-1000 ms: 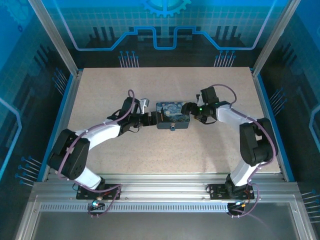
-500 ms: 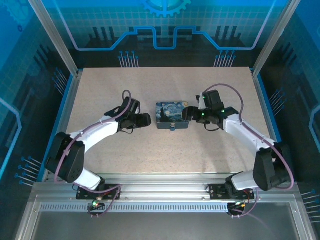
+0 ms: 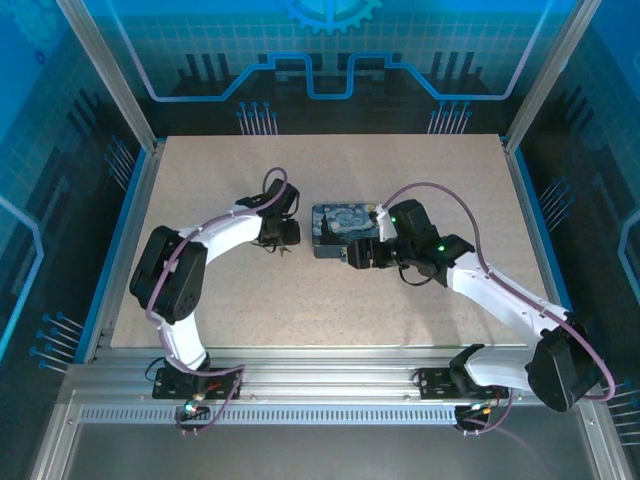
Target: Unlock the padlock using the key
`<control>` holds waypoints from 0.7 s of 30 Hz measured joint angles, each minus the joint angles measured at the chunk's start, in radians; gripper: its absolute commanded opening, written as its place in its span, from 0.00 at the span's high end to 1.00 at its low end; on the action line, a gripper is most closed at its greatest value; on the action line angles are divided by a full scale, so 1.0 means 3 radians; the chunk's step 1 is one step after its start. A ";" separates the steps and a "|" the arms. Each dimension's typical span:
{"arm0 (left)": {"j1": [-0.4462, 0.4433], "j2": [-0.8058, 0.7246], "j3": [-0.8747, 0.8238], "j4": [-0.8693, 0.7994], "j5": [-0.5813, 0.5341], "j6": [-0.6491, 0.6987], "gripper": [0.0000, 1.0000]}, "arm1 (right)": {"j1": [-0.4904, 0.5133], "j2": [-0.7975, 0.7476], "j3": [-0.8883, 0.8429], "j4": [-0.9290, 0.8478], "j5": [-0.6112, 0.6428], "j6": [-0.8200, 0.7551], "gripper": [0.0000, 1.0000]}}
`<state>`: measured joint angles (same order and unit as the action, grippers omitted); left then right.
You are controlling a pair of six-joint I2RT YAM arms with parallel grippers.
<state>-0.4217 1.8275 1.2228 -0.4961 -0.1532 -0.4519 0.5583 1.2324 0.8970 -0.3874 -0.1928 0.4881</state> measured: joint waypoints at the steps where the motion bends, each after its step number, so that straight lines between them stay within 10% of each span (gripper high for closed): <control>1: 0.0000 0.0047 0.0020 -0.0017 -0.0006 0.0023 0.59 | 0.0000 0.0000 0.0000 0.0000 0.0005 0.0000 0.29; 21: 0.0000 0.0354 0.0107 -0.0128 -0.0088 0.0048 0.80 | 0.0000 -0.0008 -0.0046 0.0042 0.0009 -0.0013 0.29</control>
<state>-0.4217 1.9335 1.2549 -0.5346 -0.1795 -0.4374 0.5583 1.2301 0.8833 -0.3748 -0.1902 0.4843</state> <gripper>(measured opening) 0.240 0.710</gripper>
